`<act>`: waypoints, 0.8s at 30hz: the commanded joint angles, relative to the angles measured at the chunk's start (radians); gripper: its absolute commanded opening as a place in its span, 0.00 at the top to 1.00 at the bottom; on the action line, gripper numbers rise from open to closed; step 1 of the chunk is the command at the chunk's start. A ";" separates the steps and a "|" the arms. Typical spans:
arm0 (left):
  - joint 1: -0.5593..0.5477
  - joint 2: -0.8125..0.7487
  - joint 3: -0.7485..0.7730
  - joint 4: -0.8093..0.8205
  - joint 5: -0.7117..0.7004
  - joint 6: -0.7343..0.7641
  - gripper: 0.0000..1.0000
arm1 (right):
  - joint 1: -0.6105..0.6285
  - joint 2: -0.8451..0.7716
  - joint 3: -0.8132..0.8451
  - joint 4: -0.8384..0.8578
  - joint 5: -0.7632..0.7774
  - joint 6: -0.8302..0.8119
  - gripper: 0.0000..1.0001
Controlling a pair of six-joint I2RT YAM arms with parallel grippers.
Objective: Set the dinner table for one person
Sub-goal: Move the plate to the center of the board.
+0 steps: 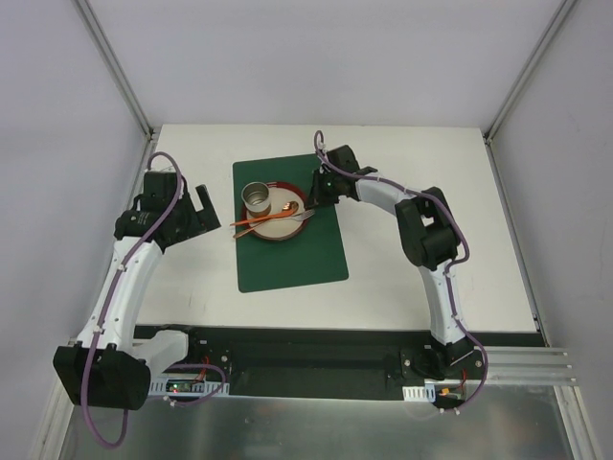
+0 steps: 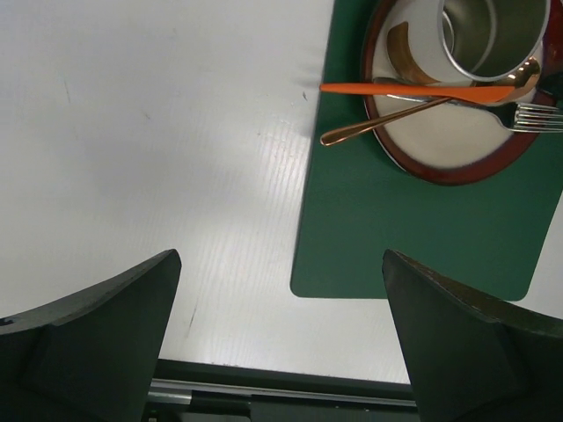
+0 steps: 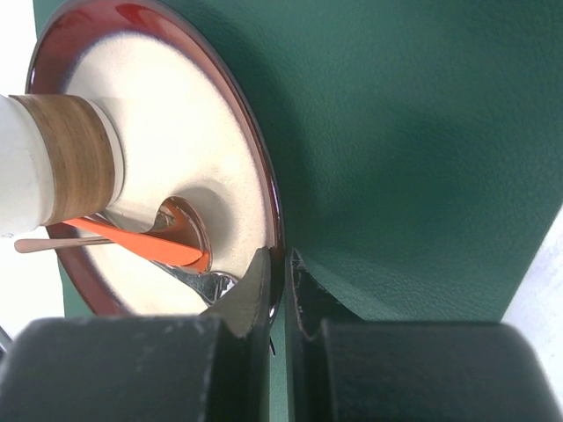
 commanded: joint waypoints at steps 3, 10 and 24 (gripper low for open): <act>0.005 0.037 -0.008 -0.021 0.075 -0.033 0.01 | -0.021 -0.108 -0.054 0.045 0.029 -0.066 0.99; 0.005 0.074 -0.014 -0.020 0.150 -0.036 0.01 | -0.029 -0.114 -0.056 0.045 0.050 -0.068 0.99; 0.005 0.100 -0.009 -0.020 0.160 -0.042 0.01 | -0.061 -0.125 -0.081 0.051 0.061 -0.057 0.99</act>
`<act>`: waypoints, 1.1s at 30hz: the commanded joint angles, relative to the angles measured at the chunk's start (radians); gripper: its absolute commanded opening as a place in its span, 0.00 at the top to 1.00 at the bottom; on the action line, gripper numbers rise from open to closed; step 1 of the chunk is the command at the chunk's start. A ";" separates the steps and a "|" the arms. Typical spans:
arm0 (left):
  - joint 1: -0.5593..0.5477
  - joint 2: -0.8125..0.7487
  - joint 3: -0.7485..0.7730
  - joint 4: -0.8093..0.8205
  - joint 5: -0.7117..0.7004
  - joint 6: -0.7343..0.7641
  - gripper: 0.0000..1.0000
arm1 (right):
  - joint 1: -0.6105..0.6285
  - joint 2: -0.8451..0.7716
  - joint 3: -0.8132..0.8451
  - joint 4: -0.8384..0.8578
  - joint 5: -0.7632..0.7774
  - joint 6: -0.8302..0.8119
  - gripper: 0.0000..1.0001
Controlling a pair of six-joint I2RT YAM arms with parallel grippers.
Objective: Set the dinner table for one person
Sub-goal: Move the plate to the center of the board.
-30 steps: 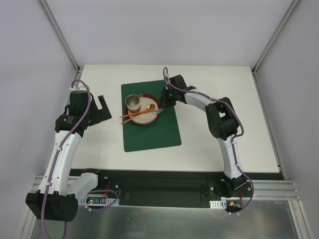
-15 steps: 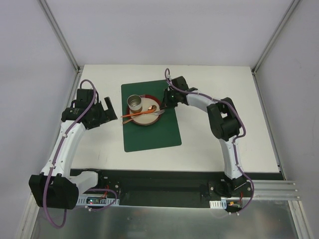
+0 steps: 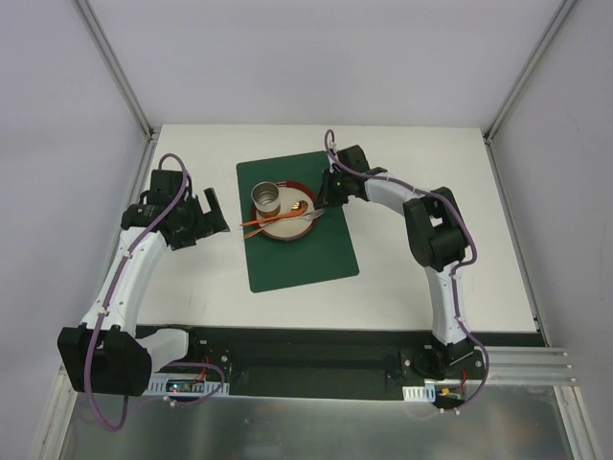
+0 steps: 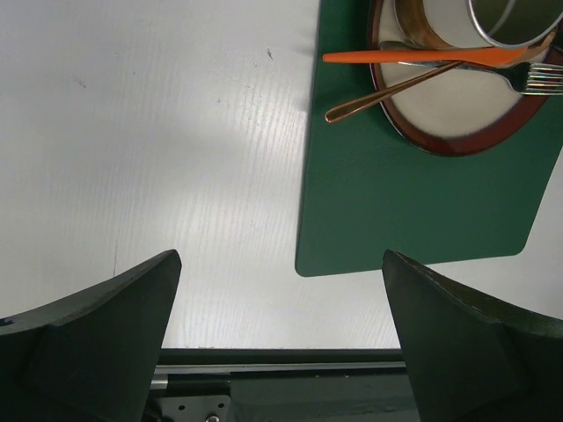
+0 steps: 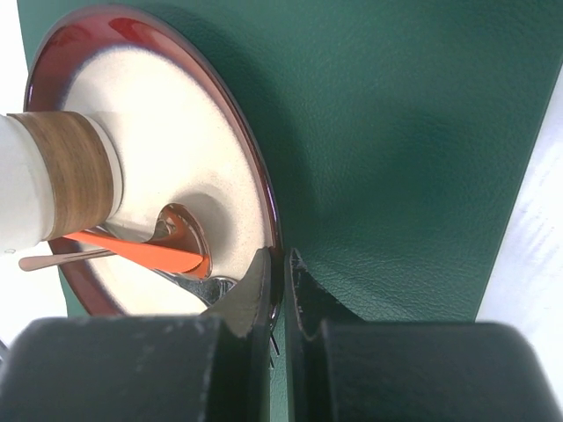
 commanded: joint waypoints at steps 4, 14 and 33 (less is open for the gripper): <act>0.005 0.056 -0.002 -0.009 0.044 -0.022 0.01 | -0.018 -0.059 0.003 0.030 0.039 -0.050 0.99; 0.003 0.101 -0.034 -0.003 0.122 -0.054 0.01 | -0.017 -0.040 0.027 0.035 0.014 -0.041 0.99; -0.002 0.267 0.009 0.017 0.240 -0.063 0.01 | -0.017 -0.073 -0.005 0.058 -0.001 -0.041 0.99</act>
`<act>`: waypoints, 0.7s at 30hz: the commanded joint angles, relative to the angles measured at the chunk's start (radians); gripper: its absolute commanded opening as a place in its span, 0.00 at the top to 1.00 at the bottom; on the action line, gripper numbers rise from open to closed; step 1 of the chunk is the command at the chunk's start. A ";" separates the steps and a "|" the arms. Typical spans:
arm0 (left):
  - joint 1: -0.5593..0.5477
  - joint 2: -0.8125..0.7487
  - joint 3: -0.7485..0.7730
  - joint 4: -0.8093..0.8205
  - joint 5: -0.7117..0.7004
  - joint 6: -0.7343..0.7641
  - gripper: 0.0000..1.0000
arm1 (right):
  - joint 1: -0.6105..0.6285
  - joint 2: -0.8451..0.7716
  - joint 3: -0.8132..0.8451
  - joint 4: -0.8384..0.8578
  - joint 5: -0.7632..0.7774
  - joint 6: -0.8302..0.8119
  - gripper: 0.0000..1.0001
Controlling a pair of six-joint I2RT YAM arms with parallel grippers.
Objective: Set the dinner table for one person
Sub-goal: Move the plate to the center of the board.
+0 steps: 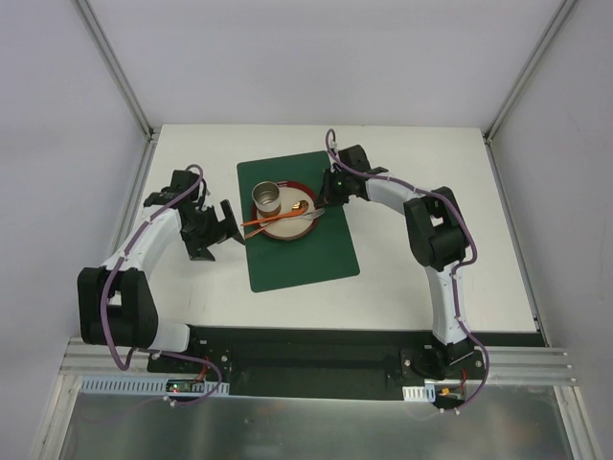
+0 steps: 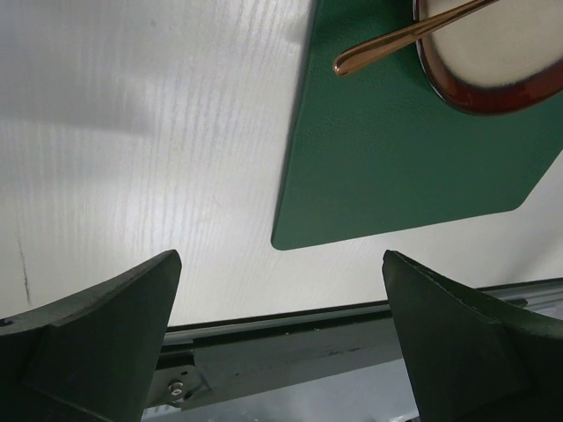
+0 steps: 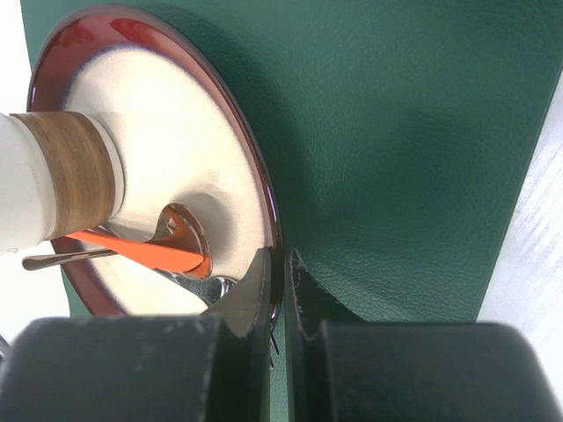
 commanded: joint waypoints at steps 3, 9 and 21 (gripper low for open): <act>-0.013 0.028 0.042 0.038 0.075 -0.020 0.04 | -0.010 -0.076 -0.014 0.072 0.006 -0.037 0.99; -0.081 0.088 0.035 0.044 0.048 -0.046 0.13 | -0.010 -0.089 -0.023 0.080 0.000 -0.038 0.99; -0.202 0.197 0.016 0.101 0.025 -0.124 0.22 | -0.025 -0.112 -0.043 0.084 -0.012 -0.048 0.99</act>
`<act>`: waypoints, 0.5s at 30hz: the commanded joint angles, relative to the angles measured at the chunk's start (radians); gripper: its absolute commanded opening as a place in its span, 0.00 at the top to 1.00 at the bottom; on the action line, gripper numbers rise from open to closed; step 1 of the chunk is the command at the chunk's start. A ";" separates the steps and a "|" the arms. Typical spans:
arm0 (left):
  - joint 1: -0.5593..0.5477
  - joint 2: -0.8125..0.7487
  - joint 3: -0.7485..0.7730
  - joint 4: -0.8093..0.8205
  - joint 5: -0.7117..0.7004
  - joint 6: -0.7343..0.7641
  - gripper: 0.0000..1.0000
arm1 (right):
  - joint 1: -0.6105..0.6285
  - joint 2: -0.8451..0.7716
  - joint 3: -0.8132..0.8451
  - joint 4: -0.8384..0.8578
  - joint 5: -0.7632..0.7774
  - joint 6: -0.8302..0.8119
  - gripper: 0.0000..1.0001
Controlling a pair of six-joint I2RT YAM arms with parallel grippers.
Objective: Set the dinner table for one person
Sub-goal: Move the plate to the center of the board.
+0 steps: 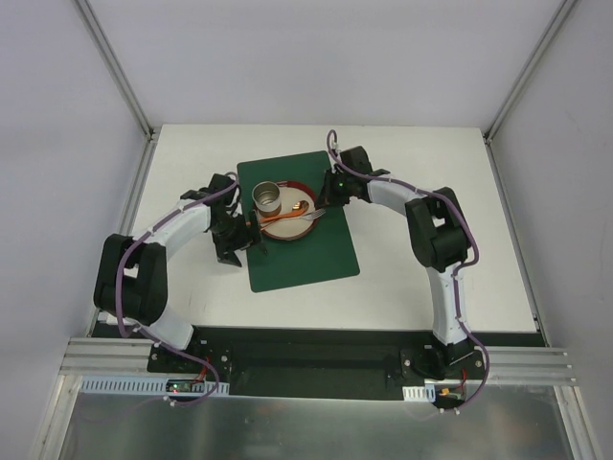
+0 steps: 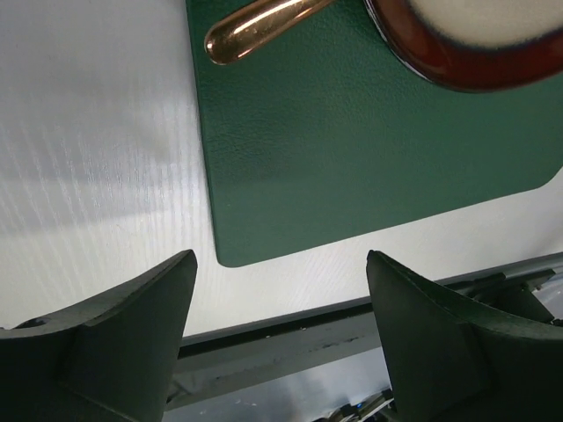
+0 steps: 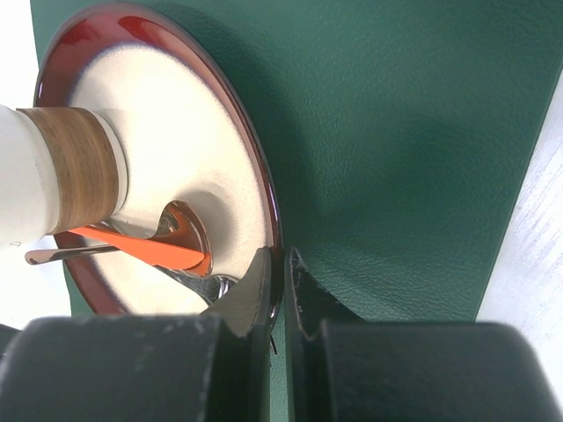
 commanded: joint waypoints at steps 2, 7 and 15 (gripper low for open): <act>-0.015 0.033 -0.007 0.025 0.000 -0.051 0.24 | -0.024 -0.098 -0.007 0.040 0.000 -0.049 0.99; -0.015 0.057 -0.039 0.052 0.020 -0.071 0.27 | -0.031 -0.110 -0.019 0.042 -0.006 -0.058 0.99; -0.035 0.119 -0.034 0.081 0.043 -0.080 0.32 | -0.038 -0.110 -0.019 0.042 -0.011 -0.058 0.99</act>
